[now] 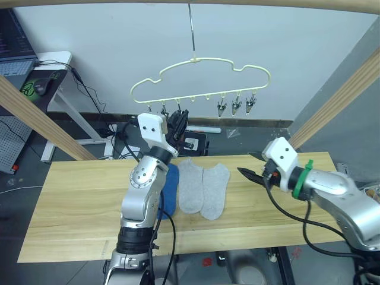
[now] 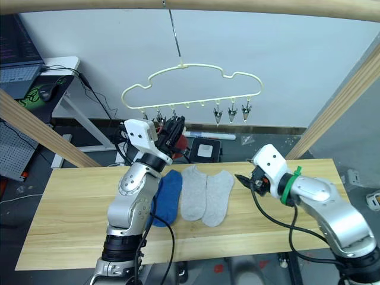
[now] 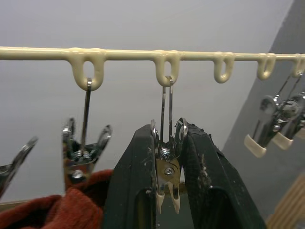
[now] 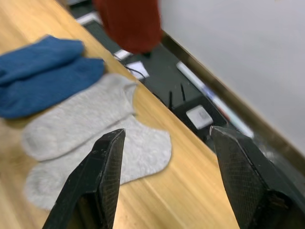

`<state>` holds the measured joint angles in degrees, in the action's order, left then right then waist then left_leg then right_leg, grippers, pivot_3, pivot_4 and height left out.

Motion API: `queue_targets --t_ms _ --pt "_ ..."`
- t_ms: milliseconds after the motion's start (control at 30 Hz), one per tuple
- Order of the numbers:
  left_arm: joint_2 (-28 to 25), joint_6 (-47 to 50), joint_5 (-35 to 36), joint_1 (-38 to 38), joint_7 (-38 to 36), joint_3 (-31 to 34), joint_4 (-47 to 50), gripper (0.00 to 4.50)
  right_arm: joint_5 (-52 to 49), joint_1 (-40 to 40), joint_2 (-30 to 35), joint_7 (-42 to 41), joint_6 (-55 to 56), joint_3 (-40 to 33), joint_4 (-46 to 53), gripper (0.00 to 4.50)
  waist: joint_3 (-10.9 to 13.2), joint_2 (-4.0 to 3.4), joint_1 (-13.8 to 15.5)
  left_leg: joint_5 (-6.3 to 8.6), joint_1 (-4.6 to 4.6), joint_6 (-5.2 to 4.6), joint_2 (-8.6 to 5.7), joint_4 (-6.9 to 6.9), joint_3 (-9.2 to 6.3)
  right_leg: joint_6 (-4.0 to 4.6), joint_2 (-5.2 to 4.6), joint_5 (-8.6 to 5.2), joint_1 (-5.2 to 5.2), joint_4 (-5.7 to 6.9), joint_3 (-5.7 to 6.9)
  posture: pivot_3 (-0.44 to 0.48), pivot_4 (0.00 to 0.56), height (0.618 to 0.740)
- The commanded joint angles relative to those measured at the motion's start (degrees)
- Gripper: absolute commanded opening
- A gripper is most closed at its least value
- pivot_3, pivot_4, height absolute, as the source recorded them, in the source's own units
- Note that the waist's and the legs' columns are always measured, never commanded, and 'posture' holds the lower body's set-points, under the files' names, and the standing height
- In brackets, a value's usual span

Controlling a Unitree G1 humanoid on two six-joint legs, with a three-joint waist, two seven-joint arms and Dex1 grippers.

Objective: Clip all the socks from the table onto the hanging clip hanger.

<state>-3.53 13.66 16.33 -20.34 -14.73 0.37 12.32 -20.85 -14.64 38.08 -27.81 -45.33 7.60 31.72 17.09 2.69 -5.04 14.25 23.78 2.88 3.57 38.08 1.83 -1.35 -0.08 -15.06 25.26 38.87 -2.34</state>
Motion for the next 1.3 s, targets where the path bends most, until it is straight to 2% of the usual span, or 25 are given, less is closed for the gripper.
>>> queue_targets --t_ms 33,167,333,633,733,967,1133,1300 --pt "-1.2 2.6 2.5 0.0 -1.7 -0.2 4.2 0.46 3.8 -1.1 -4.4 2.7 1.5 4.2 -4.9 2.98 0.0 -0.02 0.0 0.0 0.0 0.0 0.01 0.0 -0.01 0.0 0.01 0.0 0.0 0.0 0.0 -0.189 0.34 0.735" --pt "-2.8 5.9 4.3 -0.3 -2.2 0.4 6.1 0.46 6.6 -2.3 -11.5 5.0 3.3 6.5 -12.9 2.98 0.6 -0.29 0.1 0.0 0.02 0.0 0.0 -0.03 0.0 0.0 0.0 0.0 0.04 -0.01 -0.02 -0.168 0.361 0.735" --pt "-4.3 8.2 5.6 0.0 -2.6 0.5 7.8 0.46 10.5 -3.7 -17.3 6.8 7.8 7.7 -23.4 2.98 1.3 -0.32 0.2 0.01 0.02 -0.01 0.0 -0.04 0.0 0.0 0.0 0.0 0.04 -0.04 -0.02 -0.154 0.376 0.735" --pt "-5.6 10.7 7.4 0.5 -2.7 0.5 9.8 0.43 14.7 -5.0 -22.3 7.6 12.1 6.6 -34.3 2.98 1.8 -0.45 0.3 0.01 0.03 0.0 0.01 -0.1 -0.01 0.09 -0.01 0.05 0.07 -0.05 -0.03 -0.136 0.379 0.735" --pt "-6.1 11.2 7.6 0.5 -3.0 0.8 10.0 0.43 14.9 -4.7 -23.1 7.3 11.1 6.3 -35.2 2.35 1.8 -0.45 0.2 0.01 0.03 0.0 0.02 -0.11 0.0 0.08 -0.01 0.04 0.07 -0.06 -0.02 -0.137 0.38 0.735" --pt "-7.6 12.2 9.1 0.1 -4.0 1.2 10.1 0.43 15.5 -3.4 -24.5 6.6 10.6 6.7 -33.3 0.07 1.8 -0.46 0.3 0.01 0.02 0.01 0.02 -0.12 -0.01 0.0 -0.01 -0.01 0.07 -0.05 -0.03 -0.138 0.374 0.735" --pt "-8.7 14.7 12.1 -0.7 -5.2 2.1 10.3 0.43 16.4 -2.5 -23.1 5.2 11.7 7.4 -27.9 0.0 1.9 -0.48 0.3 0.01 0.03 0.01 0.01 -0.12 -0.01 -0.01 -0.01 -0.01 0.08 -0.06 -0.03 -0.145 0.371 0.735" --pt "-11.0 19.8 18.5 -2.9 -6.6 5.8 10.3 0.43 18.8 -1.6 -15.6 -2.4 17.7 12.2 -15.6 0.0 1.9 -0.57 0.2 0.02 0.08 0.02 0.0 -0.14 0.0 -0.03 -0.02 -0.02 0.13 -0.12 -0.03 -0.158 0.365 0.735"
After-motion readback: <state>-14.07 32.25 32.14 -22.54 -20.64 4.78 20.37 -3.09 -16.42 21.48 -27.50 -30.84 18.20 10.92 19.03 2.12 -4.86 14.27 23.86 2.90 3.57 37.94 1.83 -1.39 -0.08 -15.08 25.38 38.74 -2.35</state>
